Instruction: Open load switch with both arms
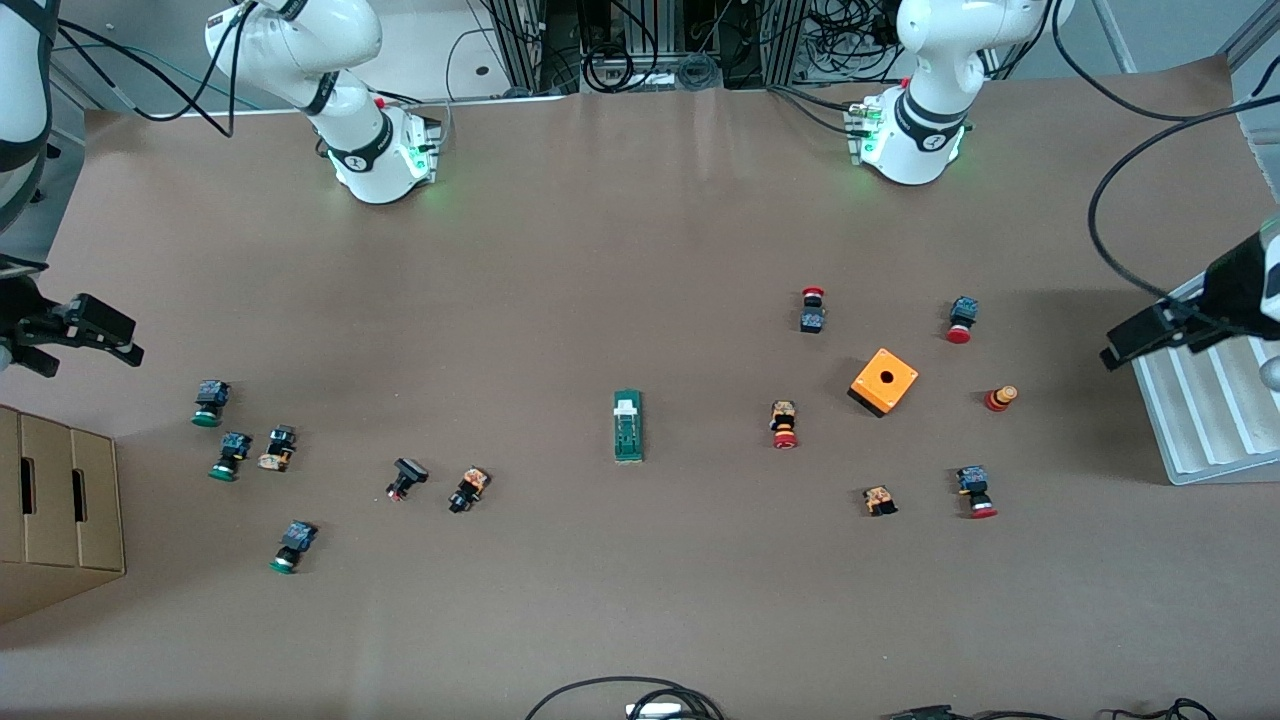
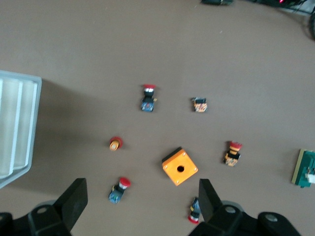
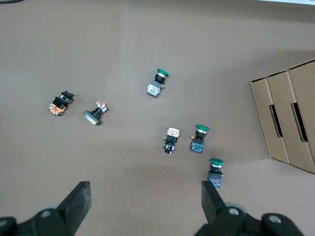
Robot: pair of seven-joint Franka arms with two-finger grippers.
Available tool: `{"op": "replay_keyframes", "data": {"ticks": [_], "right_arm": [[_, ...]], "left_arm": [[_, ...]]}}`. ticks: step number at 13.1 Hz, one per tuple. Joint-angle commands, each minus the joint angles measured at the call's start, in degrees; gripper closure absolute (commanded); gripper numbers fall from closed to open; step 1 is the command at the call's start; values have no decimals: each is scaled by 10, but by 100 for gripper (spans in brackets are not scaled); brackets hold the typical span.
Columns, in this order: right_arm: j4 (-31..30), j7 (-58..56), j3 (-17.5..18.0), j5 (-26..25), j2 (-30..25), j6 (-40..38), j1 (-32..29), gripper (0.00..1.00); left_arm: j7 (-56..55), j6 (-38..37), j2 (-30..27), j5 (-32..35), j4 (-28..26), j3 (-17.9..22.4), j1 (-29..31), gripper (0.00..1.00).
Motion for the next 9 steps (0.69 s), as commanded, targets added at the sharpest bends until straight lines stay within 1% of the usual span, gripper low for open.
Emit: {"op": "replay_keyframes", "data": {"ticks": [1, 3, 5, 9], "right_arm": [[11, -2, -1, -13, 5, 0, 2, 0], [11, -2, -1, -13, 5, 0, 2, 0], [11, -2, -1, -13, 5, 0, 2, 0], [11, -2, -1, -13, 5, 0, 2, 0]], "left_arm": [[9, -19, -28, -6, -10, 7, 7, 0], [10, -26, -44, -6, -14, 9, 8, 0], [10, -45, -62, -7, -20, 8, 32, 0], [17, -39, -95, -7, -47, 3, 29, 0]]}}
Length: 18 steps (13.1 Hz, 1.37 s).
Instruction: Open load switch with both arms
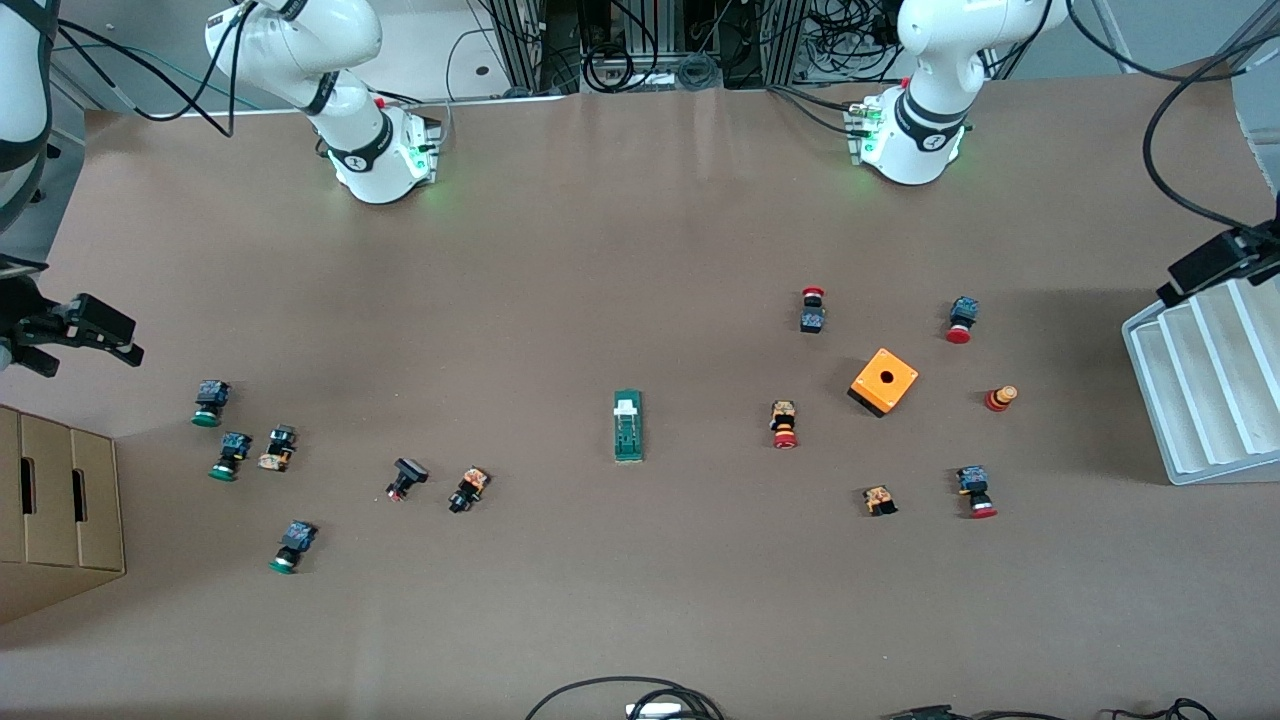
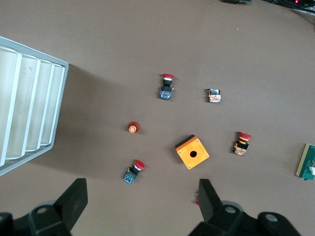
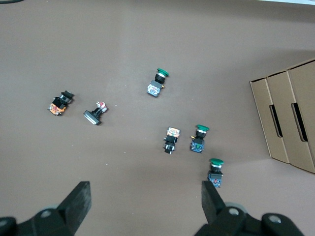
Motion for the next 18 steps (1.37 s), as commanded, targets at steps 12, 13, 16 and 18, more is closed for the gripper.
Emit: {"op": "replay_keyframes", "data": {"ticks": [12, 13, 16, 18], "right_arm": [[11, -2, -1, -13, 5, 0, 2, 0], [11, -2, -1, -13, 5, 0, 2, 0], [11, -2, -1, -13, 5, 0, 2, 0], [11, -2, -1, -13, 5, 0, 2, 0]], "left_arm": [[22, 5, 14, -7, -29, -25, -5, 0], [22, 4, 14, -1, -29, -25, -4, 0], [23, 6, 13, 8, -27, -21, 2, 0], [22, 15, 13, 8, -30, -21, -1, 0]]}}
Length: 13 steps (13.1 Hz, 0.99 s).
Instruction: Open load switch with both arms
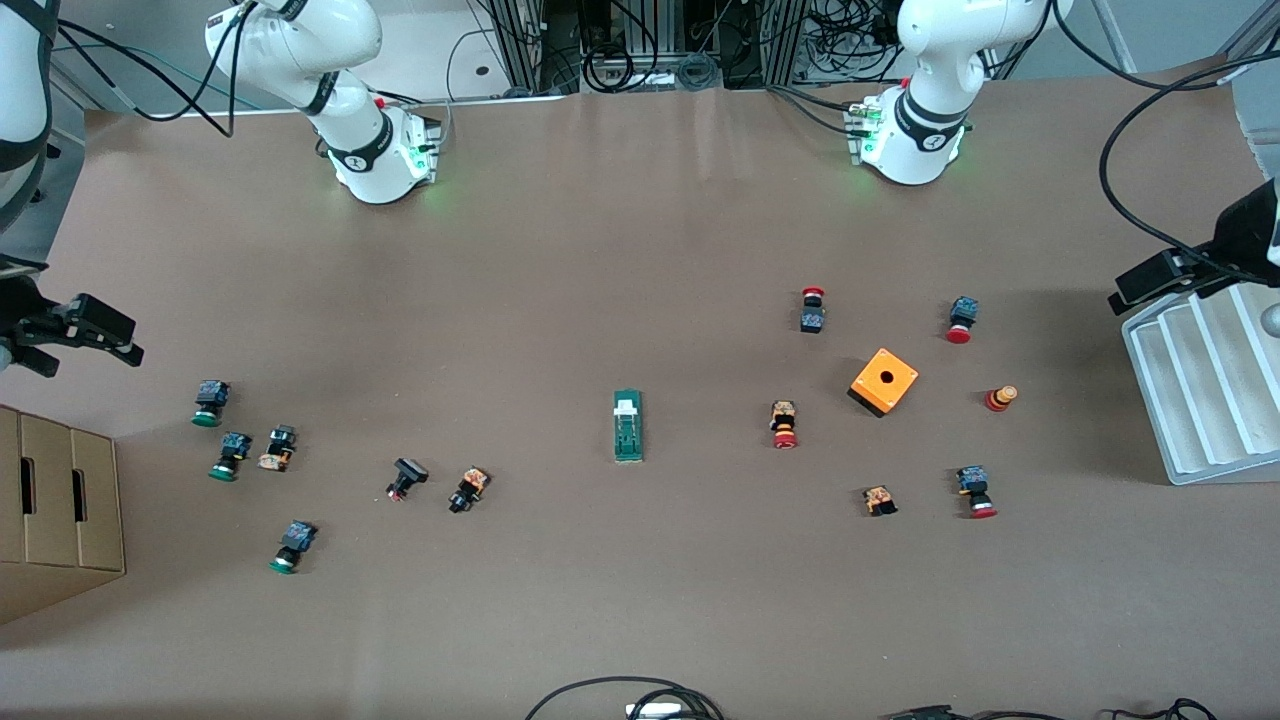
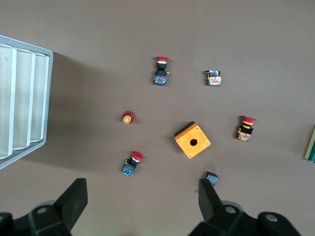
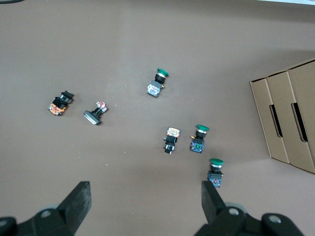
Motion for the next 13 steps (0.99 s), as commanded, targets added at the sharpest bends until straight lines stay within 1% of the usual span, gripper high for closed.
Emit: {"op": "replay_keyframes", "data": {"ticks": [1, 2, 3, 4, 6, 7, 8, 10, 13], "right_arm": [[11, -2, -1, -13, 5, 0, 2, 0], [11, -2, -1, -13, 6, 0, 2, 0], [10, -2, -1, -13, 5, 0, 1, 0], [11, -3, -1, -13, 6, 0, 1, 0], [11, -1, -1, -13, 5, 0, 2, 0], [10, -1, -1, -13, 5, 0, 2, 0], [10, -2, -1, -13, 6, -1, 1, 0], [11, -1, -1, -13, 5, -1, 2, 0], [11, -1, -1, -13, 5, -2, 2, 0]], "left_arm": [[8, 17, -10, 12, -10, 0, -7, 0], [8, 20, -13, 35, -19, 2, -37, 0], [7, 21, -13, 59, -20, 28, -76, 0], [6, 23, -14, 53, -20, 48, -91, 0], [6, 28, -14, 33, -23, 51, -85, 0], [7, 29, -14, 24, -23, 51, -67, 0], [10, 30, -14, 9, -24, 50, -60, 0], [54, 31, -14, 7, -24, 51, -56, 0], [53, 30, -14, 13, -24, 51, -57, 0]]}}
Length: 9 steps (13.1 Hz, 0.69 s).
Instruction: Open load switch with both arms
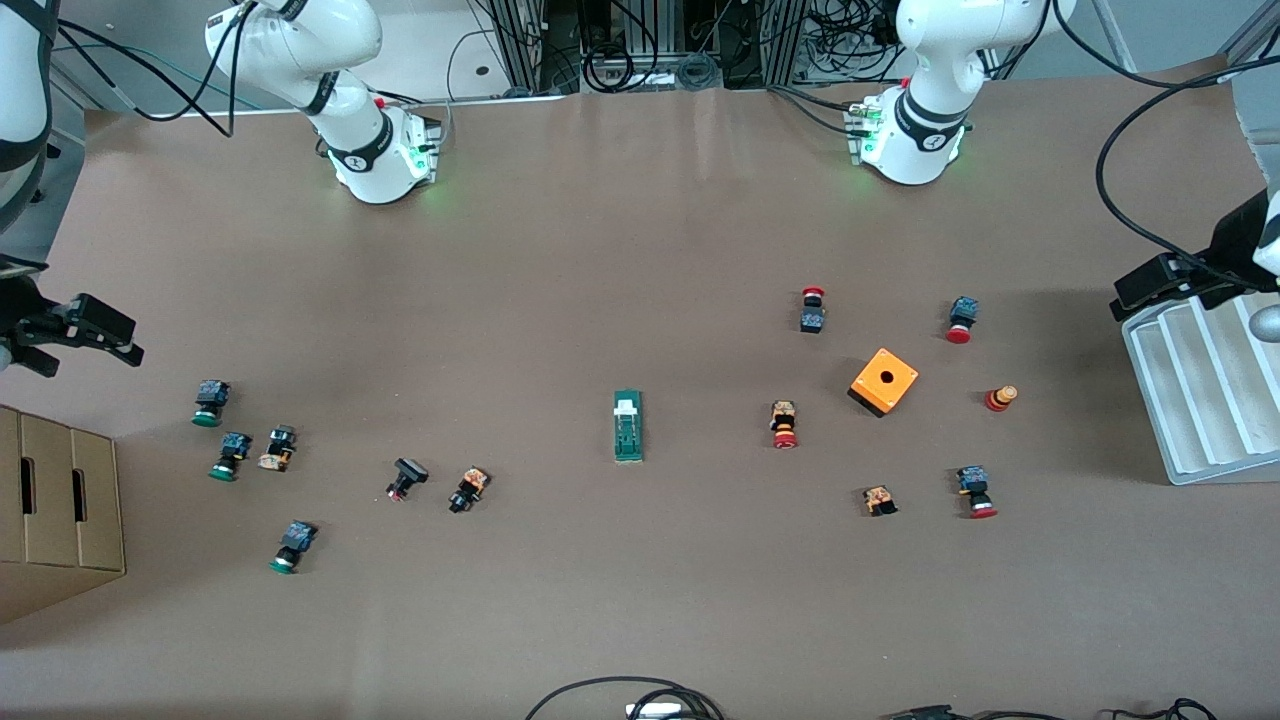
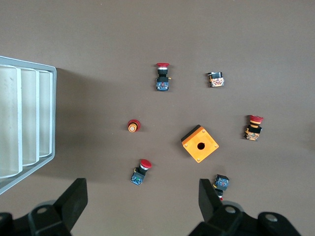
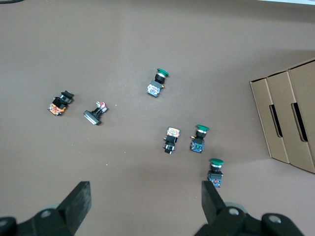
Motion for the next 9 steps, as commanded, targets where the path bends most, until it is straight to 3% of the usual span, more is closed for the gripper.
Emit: {"op": "replay_keyframes", "data": {"ticks": [1, 9], "right_arm": [[11, -1, -1, -13, 5, -2, 2, 0], [10, -1, 0, -13, 3, -2, 3, 0]], "left_arm": [[9, 3, -10, -4, -8, -2, 1, 0], [34, 9, -4, -2, -2, -1, 2, 0]]}}
